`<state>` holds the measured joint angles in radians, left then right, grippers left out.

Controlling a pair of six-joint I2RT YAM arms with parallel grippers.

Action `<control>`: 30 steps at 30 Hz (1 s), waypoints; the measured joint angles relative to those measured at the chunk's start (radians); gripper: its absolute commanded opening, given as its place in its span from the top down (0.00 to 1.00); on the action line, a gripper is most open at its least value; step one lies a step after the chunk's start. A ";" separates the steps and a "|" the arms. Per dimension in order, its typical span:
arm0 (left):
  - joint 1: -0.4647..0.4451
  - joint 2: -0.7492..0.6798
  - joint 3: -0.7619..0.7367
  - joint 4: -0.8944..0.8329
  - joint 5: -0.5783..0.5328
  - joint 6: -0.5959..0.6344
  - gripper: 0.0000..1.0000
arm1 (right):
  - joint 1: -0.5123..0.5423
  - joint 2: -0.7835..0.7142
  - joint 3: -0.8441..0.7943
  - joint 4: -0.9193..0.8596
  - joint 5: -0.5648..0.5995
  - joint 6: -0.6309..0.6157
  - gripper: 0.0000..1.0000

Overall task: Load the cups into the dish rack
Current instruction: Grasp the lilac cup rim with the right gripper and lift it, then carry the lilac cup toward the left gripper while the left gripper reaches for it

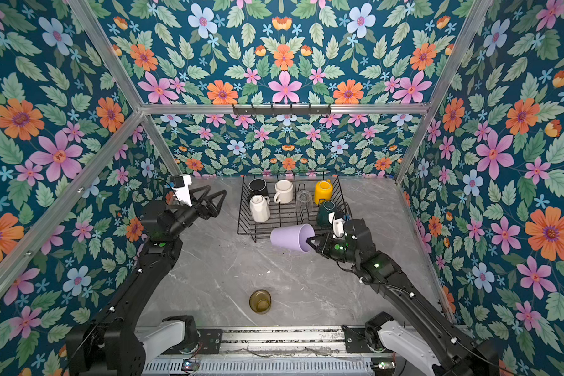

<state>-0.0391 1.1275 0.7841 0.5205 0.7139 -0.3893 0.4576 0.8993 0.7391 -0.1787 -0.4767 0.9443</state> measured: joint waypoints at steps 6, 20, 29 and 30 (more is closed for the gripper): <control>-0.073 0.015 -0.001 0.039 0.118 0.000 0.01 | -0.127 -0.005 -0.022 0.069 -0.100 0.055 1.00; -0.232 0.058 0.011 0.051 0.366 0.034 0.00 | -0.150 0.117 0.073 0.190 -0.222 0.098 1.00; -0.248 0.037 0.006 0.057 0.431 0.047 0.00 | -0.149 0.184 0.124 0.277 -0.343 0.095 1.00; -0.249 0.034 0.001 0.067 0.439 0.047 0.00 | -0.149 0.189 0.129 0.286 -0.355 0.095 1.00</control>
<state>-0.2878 1.1610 0.7853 0.5873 1.1534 -0.3424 0.3088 1.0885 0.8677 0.1078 -0.8318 1.0397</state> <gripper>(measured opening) 0.996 0.067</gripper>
